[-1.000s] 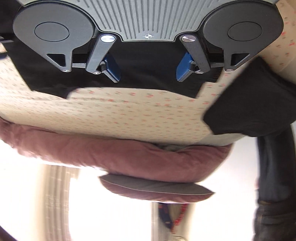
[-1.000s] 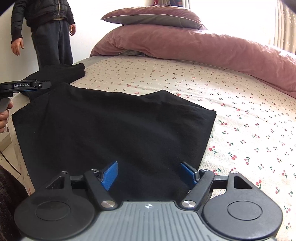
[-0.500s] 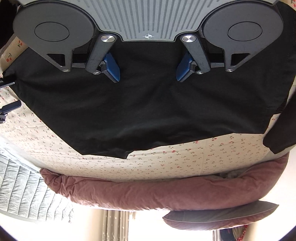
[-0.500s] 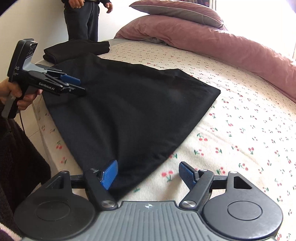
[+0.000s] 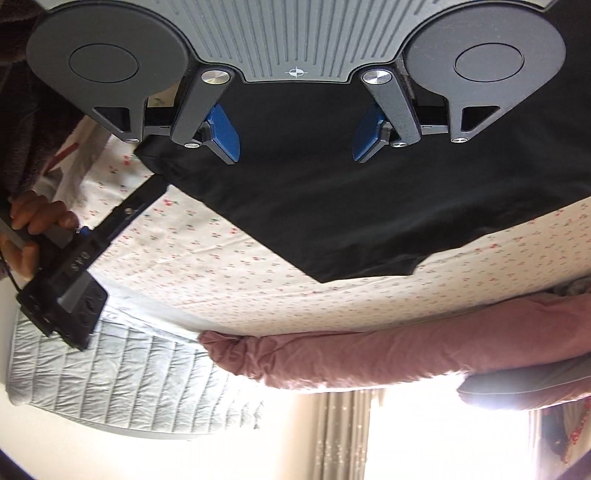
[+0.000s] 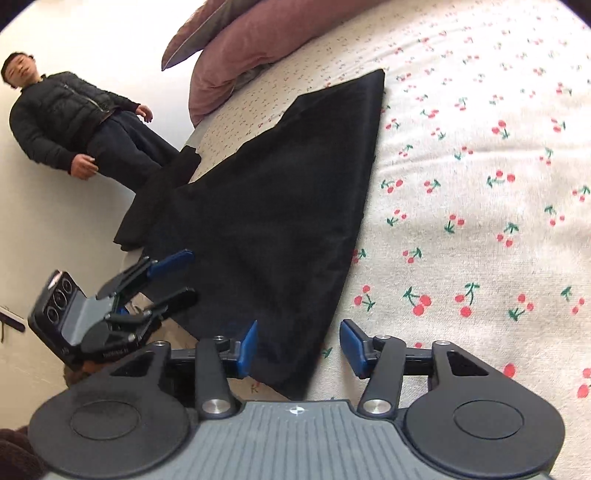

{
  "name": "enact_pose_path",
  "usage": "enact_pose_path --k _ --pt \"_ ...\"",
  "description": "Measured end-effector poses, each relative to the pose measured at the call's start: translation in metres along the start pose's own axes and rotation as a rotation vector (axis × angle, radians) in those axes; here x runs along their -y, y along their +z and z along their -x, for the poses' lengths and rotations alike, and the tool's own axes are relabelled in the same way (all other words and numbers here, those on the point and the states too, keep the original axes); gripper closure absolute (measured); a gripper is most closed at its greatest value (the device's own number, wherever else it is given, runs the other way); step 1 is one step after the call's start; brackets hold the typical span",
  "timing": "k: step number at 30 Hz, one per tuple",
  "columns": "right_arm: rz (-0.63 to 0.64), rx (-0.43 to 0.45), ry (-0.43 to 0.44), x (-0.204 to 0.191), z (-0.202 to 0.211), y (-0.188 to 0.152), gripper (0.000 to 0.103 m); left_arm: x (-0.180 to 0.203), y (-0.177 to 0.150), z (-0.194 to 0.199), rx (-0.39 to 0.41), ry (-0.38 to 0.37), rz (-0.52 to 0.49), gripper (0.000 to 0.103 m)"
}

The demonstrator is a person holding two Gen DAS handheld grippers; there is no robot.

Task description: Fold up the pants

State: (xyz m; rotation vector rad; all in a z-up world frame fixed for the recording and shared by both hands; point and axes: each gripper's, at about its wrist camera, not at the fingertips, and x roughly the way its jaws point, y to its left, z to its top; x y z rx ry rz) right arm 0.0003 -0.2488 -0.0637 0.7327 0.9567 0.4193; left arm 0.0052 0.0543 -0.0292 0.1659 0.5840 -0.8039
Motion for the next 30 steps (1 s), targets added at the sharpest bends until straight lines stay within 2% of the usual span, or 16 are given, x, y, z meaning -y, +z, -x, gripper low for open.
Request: enact_pose_path --k 3,4,5,8,12,14,17,18,19,20,21,22,26,30 --pt "-0.05 -0.037 0.03 0.004 -0.004 -0.005 0.071 0.025 -0.003 -0.01 -0.018 -0.064 -0.064 0.034" --pt "-0.057 -0.043 0.036 0.004 -0.004 -0.005 0.083 0.035 -0.004 -0.014 -0.025 -0.081 -0.093 0.034" --pt "-0.068 -0.045 0.051 0.004 -0.002 -0.005 0.09 0.043 -0.005 -0.016 -0.03 -0.093 -0.12 0.034" --pt "-0.069 -0.017 0.091 -0.002 0.006 -0.004 0.092 0.064 -0.006 -0.022 -0.028 -0.11 -0.178 0.034" --pt "-0.045 0.023 0.148 -0.011 0.017 0.003 0.093 0.08 -0.004 -0.028 -0.002 -0.105 -0.209 0.034" --pt "-0.034 0.033 0.164 -0.015 0.019 0.007 0.092 0.087 -0.001 -0.032 0.024 -0.058 -0.221 0.035" --pt "-0.019 0.038 0.182 -0.018 0.02 0.014 0.089 0.1 0.0 -0.044 0.047 0.062 -0.268 0.036" --pt "-0.016 0.042 0.183 -0.015 0.023 0.016 0.087 0.104 0.0 -0.05 0.045 0.105 -0.288 0.041" --pt "-0.016 0.051 0.175 -0.015 0.024 0.018 0.082 0.107 -0.001 -0.054 0.037 0.13 -0.298 0.046" --pt "-0.02 0.071 0.148 -0.011 0.023 0.023 0.072 0.108 -0.002 -0.059 0.023 0.155 -0.3 0.051" --pt "-0.03 0.092 0.121 -0.007 0.023 0.026 0.059 0.109 -0.003 -0.062 0.014 0.171 -0.295 0.055" --pt "-0.046 0.118 0.086 -0.001 0.021 0.029 0.039 0.109 -0.004 -0.065 0.004 0.179 -0.285 0.056" --pt "-0.086 0.115 -0.009 0.017 0.0 0.052 0.045 0.105 -0.005 -0.064 0.01 0.188 -0.246 0.06" --pt "-0.1 0.138 0.014 0.027 -0.021 0.077 0.062 0.101 -0.006 -0.059 0.012 0.196 -0.191 0.074"
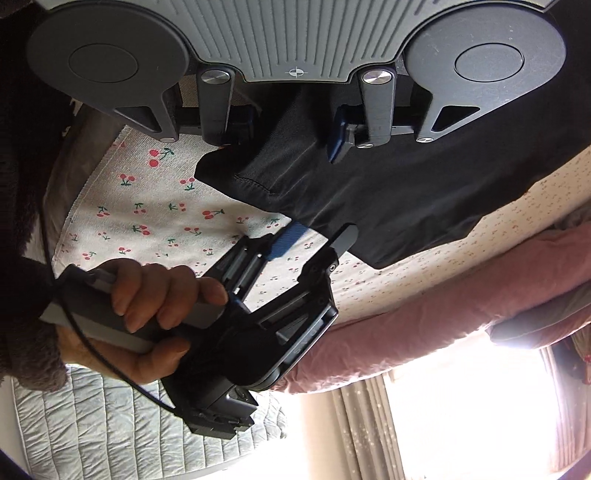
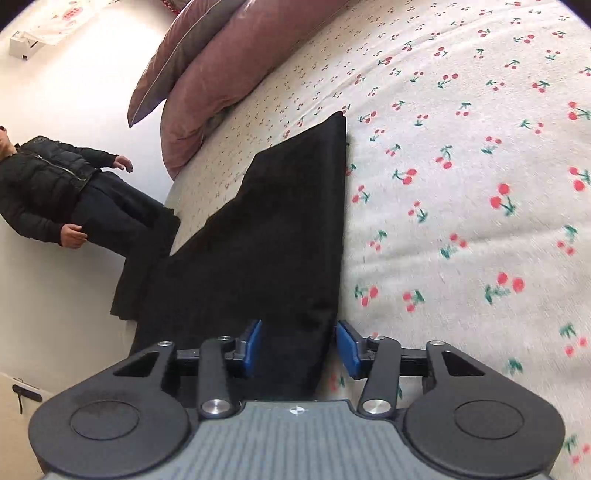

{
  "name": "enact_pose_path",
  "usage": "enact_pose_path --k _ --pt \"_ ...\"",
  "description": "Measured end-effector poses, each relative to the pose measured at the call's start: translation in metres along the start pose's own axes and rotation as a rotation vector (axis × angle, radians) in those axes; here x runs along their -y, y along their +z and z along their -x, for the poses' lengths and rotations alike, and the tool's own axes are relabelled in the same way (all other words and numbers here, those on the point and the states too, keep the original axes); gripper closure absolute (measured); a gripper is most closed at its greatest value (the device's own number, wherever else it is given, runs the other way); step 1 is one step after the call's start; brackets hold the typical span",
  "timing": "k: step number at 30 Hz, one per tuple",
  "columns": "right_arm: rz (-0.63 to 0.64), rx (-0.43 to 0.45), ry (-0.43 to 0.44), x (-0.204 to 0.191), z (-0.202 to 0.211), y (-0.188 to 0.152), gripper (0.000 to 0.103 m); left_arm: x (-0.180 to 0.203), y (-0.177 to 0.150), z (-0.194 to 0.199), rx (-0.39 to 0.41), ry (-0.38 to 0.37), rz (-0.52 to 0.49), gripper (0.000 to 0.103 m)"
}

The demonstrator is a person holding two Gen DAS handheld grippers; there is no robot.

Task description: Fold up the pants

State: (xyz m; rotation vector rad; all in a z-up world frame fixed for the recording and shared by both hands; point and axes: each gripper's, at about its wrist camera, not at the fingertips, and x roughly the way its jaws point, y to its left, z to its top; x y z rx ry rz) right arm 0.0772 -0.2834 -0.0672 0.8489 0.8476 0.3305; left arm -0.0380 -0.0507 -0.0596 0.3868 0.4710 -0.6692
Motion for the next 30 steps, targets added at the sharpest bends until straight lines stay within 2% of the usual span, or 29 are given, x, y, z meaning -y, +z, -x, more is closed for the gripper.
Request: enact_pose_path --k 3,7,10,12,17,24,30 --pt "0.018 0.033 0.0 0.006 -0.011 0.016 0.075 -0.007 -0.001 0.001 -0.005 -0.001 0.058 0.078" --pt "-0.022 0.076 0.014 0.012 -0.025 0.033 0.093 -0.012 -0.003 0.003 -0.003 -0.009 0.1 0.084" --pt "-0.051 0.103 0.008 0.011 -0.032 0.039 0.1 -0.016 -0.002 0.004 0.003 -0.017 0.123 0.094" --pt "-0.022 0.115 -0.03 0.001 -0.031 0.04 0.101 -0.02 0.001 0.005 0.007 -0.024 0.146 0.101" --pt "-0.005 0.159 -0.057 -0.002 -0.006 0.041 0.102 -0.027 0.018 0.005 0.004 -0.106 0.234 0.102" --pt "-0.092 0.252 -0.093 0.028 0.054 0.033 0.102 -0.014 0.043 -0.006 0.027 -0.282 0.327 0.102" --pt "-0.186 0.33 -0.122 0.056 0.099 0.018 0.102 0.008 0.057 -0.019 0.018 -0.395 0.33 0.102"
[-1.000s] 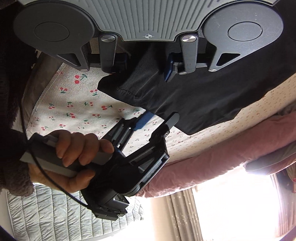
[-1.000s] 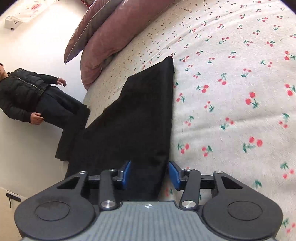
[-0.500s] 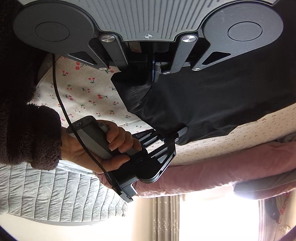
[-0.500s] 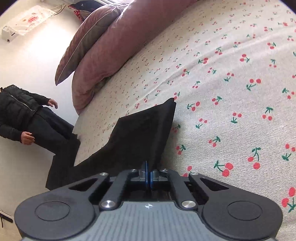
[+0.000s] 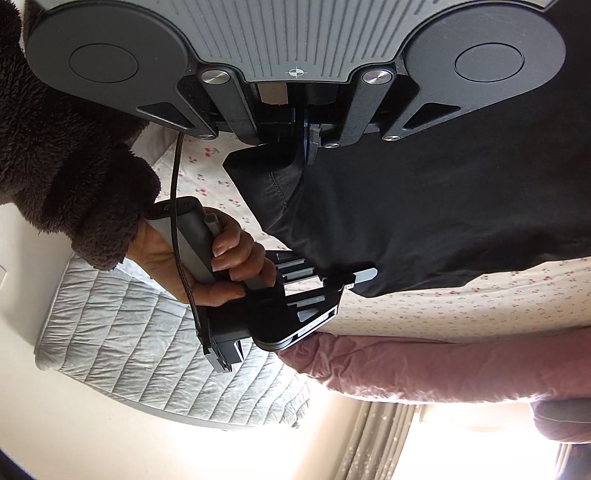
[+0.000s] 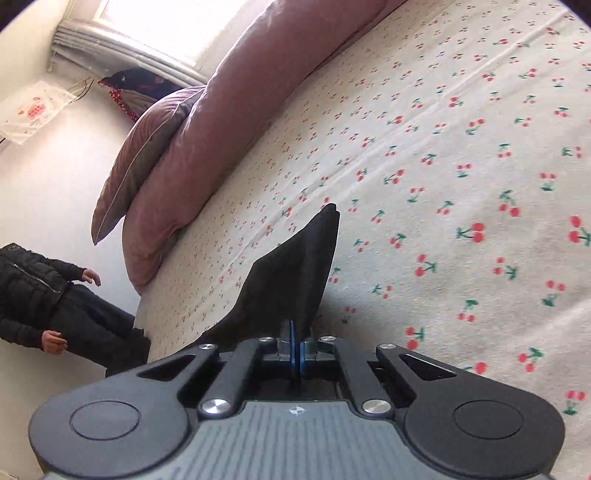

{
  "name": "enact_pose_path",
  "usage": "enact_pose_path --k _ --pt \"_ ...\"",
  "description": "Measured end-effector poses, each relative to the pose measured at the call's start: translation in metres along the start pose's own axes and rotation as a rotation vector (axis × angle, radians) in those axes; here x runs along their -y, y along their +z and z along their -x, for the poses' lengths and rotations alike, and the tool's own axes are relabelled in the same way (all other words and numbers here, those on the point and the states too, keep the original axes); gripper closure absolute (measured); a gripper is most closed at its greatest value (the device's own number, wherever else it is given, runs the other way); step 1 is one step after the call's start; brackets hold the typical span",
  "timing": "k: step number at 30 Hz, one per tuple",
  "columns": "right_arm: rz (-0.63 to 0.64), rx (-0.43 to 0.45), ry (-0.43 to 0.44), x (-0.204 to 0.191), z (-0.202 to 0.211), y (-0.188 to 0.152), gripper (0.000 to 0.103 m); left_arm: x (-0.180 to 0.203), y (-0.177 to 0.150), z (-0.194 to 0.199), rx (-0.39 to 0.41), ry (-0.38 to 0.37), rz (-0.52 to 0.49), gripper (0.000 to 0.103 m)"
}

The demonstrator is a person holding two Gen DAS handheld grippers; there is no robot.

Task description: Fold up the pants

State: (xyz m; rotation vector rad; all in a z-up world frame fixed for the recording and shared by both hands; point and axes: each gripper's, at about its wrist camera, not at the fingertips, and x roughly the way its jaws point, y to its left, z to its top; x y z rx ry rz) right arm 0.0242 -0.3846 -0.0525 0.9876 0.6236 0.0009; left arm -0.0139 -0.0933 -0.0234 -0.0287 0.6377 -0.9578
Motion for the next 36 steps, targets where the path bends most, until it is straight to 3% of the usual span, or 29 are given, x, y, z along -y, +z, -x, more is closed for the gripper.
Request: enact_pose_path --k 6,12,17,22,30,36 --pt "-0.038 0.049 0.021 -0.005 0.014 -0.004 0.101 -0.002 0.009 0.005 0.018 -0.044 0.035 0.102" --pt "0.003 0.074 0.07 -0.045 0.009 -0.004 0.101 -0.021 0.008 0.035 0.107 -0.035 0.112 0.103" --pt "0.069 0.047 0.111 -0.086 -0.012 -0.005 0.101 -0.039 -0.002 0.059 0.157 -0.004 0.197 0.103" --pt "0.14 -0.014 0.126 -0.132 -0.052 -0.015 0.101 -0.058 -0.016 0.088 0.177 0.049 0.254 0.103" --pt "0.232 -0.152 0.076 -0.183 -0.135 -0.054 0.1 -0.105 -0.05 0.138 0.198 0.18 0.468 0.103" --pt "0.288 -0.233 -0.008 -0.196 -0.183 -0.081 0.091 -0.128 -0.071 0.151 0.073 0.32 0.497 0.103"
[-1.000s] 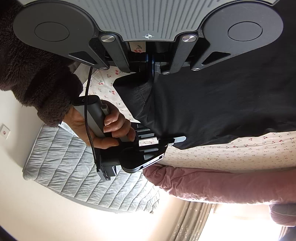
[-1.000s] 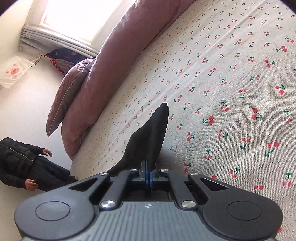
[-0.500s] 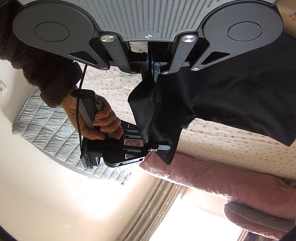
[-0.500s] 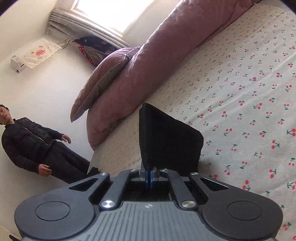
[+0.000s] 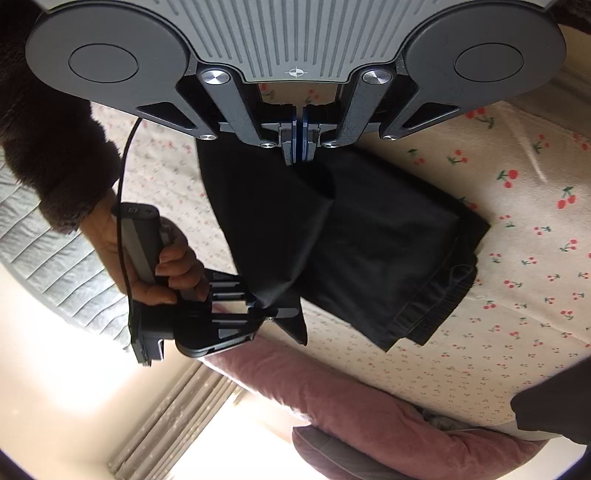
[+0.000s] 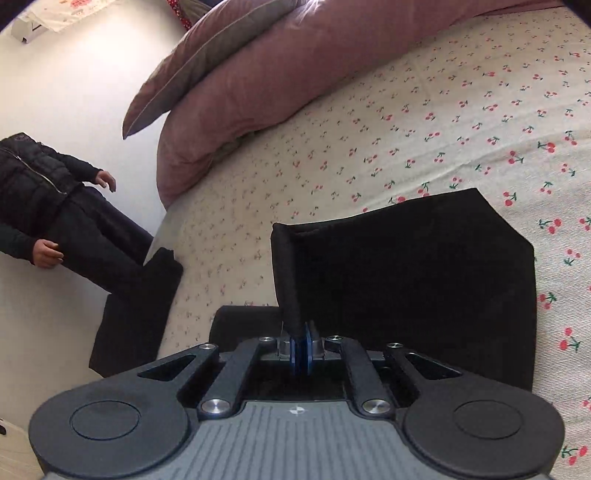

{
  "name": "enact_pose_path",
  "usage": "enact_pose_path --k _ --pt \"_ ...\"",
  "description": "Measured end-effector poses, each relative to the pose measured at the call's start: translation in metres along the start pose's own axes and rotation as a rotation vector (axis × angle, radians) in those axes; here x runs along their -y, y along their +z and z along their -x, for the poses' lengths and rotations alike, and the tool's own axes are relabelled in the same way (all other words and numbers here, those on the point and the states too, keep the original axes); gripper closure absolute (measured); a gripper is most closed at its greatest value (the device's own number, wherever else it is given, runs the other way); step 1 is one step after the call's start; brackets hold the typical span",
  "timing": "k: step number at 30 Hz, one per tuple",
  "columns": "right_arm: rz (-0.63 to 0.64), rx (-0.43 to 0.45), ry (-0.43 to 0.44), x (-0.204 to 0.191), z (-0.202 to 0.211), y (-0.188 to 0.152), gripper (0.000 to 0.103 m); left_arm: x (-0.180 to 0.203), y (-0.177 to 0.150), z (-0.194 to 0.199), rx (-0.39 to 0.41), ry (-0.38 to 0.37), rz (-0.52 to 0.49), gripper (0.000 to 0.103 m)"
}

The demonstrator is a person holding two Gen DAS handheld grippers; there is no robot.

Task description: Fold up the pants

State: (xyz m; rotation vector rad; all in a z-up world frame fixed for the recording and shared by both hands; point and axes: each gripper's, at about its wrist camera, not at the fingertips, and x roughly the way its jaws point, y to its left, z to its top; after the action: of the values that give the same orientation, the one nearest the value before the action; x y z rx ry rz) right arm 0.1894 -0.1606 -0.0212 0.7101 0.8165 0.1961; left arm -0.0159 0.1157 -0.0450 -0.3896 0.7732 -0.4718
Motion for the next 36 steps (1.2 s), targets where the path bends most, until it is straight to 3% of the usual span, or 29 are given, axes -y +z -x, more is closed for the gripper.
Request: enact_pose_path --k 4,7,9,11,17,22,26,30,36 --pt "0.01 -0.03 -0.025 -0.002 -0.016 -0.006 0.077 -0.01 0.003 0.003 -0.053 0.028 -0.027 0.091" --pt "-0.011 -0.039 0.052 -0.005 -0.008 -0.007 0.059 -0.015 0.017 0.013 -0.01 0.024 -0.028 0.064" --pt "0.032 -0.016 0.078 -0.01 0.007 -0.007 0.058 -0.012 0.029 0.016 0.019 0.014 -0.068 0.041" --pt "0.092 0.013 0.038 -0.016 0.024 -0.008 0.056 -0.006 0.046 0.01 0.021 -0.009 -0.119 0.04" --pt "0.209 0.014 -0.044 -0.012 0.066 -0.043 0.054 -0.003 0.098 -0.039 -0.032 -0.02 -0.129 0.044" --pt "0.324 -0.04 -0.069 -0.001 0.056 -0.085 0.058 0.001 0.12 -0.085 -0.078 -0.005 -0.146 0.066" --pt "0.454 -0.01 -0.104 -0.003 0.042 -0.097 0.058 -0.011 0.12 -0.122 -0.13 0.018 -0.071 0.083" --pt "0.383 0.027 -0.05 0.007 0.065 -0.084 0.057 -0.013 0.113 -0.129 -0.108 0.035 -0.068 0.094" --pt "0.292 0.101 -0.084 0.037 0.089 -0.072 0.048 0.005 0.121 -0.11 -0.065 0.02 -0.163 0.103"
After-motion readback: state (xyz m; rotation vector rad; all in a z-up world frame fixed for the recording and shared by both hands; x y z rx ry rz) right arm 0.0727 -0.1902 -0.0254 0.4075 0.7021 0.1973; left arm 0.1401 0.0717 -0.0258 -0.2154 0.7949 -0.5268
